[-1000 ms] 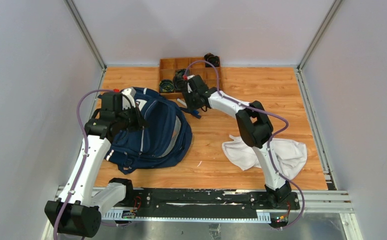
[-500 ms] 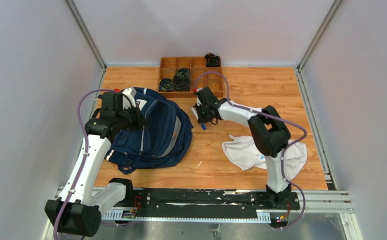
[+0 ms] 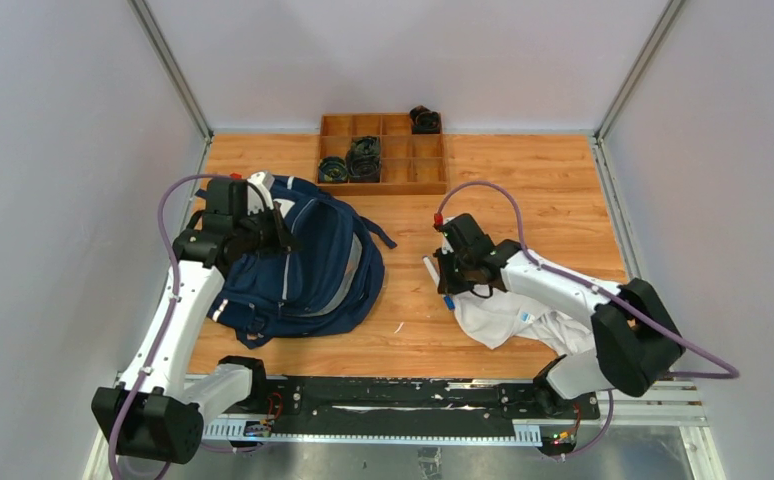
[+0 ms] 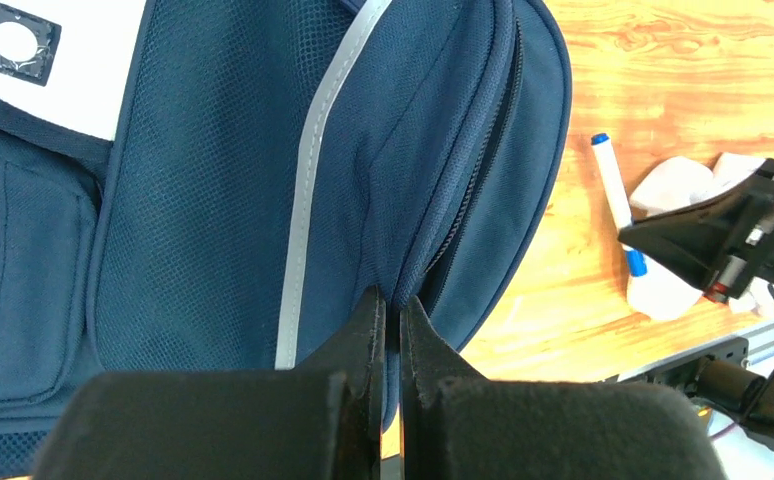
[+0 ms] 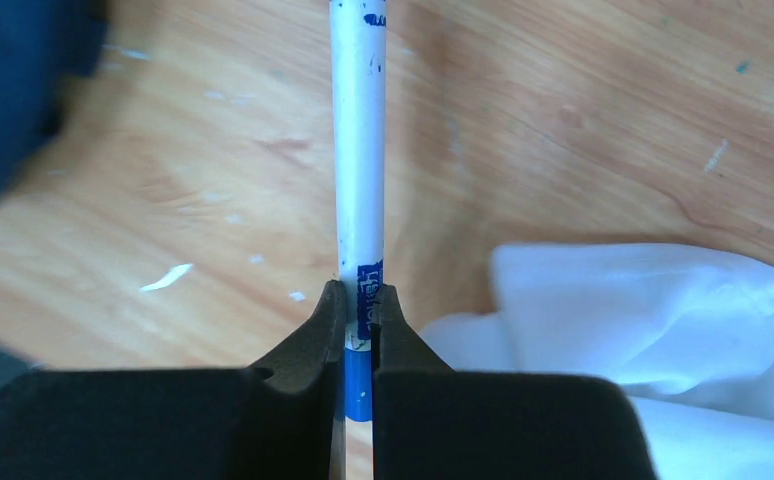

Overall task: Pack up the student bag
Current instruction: Pick up the stationery from the center of the board, then place the stationery in the student bag.

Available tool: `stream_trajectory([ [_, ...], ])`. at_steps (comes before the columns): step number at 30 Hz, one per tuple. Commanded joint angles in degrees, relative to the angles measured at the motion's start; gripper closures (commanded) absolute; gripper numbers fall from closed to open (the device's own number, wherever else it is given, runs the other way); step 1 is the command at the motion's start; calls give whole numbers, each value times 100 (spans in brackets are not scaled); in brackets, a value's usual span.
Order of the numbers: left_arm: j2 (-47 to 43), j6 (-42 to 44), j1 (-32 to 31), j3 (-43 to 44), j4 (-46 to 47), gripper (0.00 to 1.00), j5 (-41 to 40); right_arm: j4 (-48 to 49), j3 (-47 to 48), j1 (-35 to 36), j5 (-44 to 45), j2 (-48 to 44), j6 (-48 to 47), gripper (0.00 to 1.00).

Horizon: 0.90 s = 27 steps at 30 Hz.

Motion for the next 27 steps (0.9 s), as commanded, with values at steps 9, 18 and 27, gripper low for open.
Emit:
stream_trajectory([
  [9,-252,-238,53,66,365,100,281,1420,1658,748,-1851,150,1399,100],
  [18,-411,-341,53,-96,456,100,464,2247,2859,1252,-1703,1522,2149,100],
  [27,-374,-612,53,-345,874,100,690,2115,4040,1331,-1596,2790,2493,76],
])
